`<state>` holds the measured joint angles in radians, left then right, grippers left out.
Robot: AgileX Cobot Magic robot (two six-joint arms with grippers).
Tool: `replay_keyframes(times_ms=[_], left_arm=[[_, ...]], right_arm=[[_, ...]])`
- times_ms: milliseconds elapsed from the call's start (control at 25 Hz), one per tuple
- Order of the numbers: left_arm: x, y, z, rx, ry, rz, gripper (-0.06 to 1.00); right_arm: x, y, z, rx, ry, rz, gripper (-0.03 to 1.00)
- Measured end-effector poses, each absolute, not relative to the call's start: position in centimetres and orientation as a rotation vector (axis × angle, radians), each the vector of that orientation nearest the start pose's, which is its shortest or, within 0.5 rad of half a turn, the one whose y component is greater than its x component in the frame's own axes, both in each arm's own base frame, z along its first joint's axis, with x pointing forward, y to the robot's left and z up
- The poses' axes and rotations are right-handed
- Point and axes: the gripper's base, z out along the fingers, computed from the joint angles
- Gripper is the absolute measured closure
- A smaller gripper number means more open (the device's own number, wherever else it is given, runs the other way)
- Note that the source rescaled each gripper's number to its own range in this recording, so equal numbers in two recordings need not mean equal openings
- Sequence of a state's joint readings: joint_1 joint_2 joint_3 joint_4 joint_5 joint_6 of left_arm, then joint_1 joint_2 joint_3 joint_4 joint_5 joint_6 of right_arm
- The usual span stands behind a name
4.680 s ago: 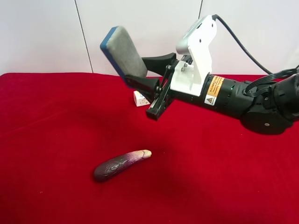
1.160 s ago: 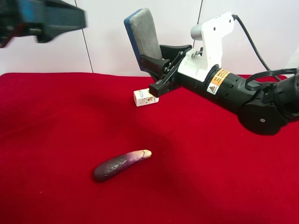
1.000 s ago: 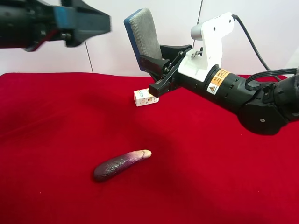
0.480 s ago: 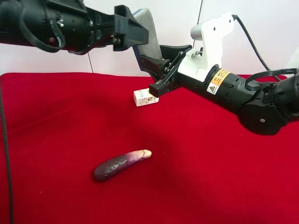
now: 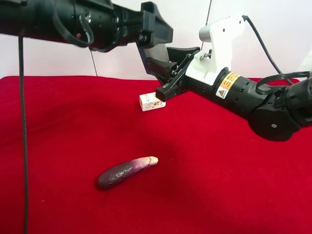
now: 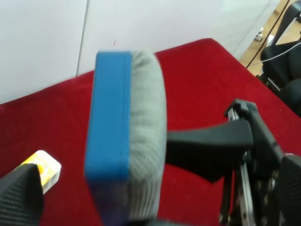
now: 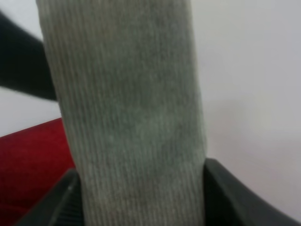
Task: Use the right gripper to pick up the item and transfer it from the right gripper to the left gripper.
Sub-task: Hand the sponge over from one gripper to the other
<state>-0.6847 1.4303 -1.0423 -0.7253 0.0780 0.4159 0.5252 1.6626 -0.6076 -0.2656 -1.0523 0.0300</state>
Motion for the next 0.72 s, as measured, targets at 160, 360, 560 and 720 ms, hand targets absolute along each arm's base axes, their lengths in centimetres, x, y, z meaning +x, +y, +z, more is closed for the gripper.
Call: replay_keyframes(times_ms=[160,360,560,720], left_arm=[[26.2,-22.0,32.3,0.417,1.954,-0.703,-0.06],[27.2,-22.9,32.0,0.436,1.954,-0.688,-0.06],[28.0,-23.5,31.9,0.455,1.943,-0.67,-0.06],[28.1,-23.6,31.6,0.468,1.947,-0.658,0.13]], right_arm=[[26.0,17.5,21.3,-0.646,1.381,0.51,0.91],[26.0,17.5,21.3,-0.646,1.381,0.51,0.91],[26.0,17.5,21.3,-0.646,1.381,0.51,0.91],[26.0,17.5,21.3,-0.646,1.381,0.51,0.91]])
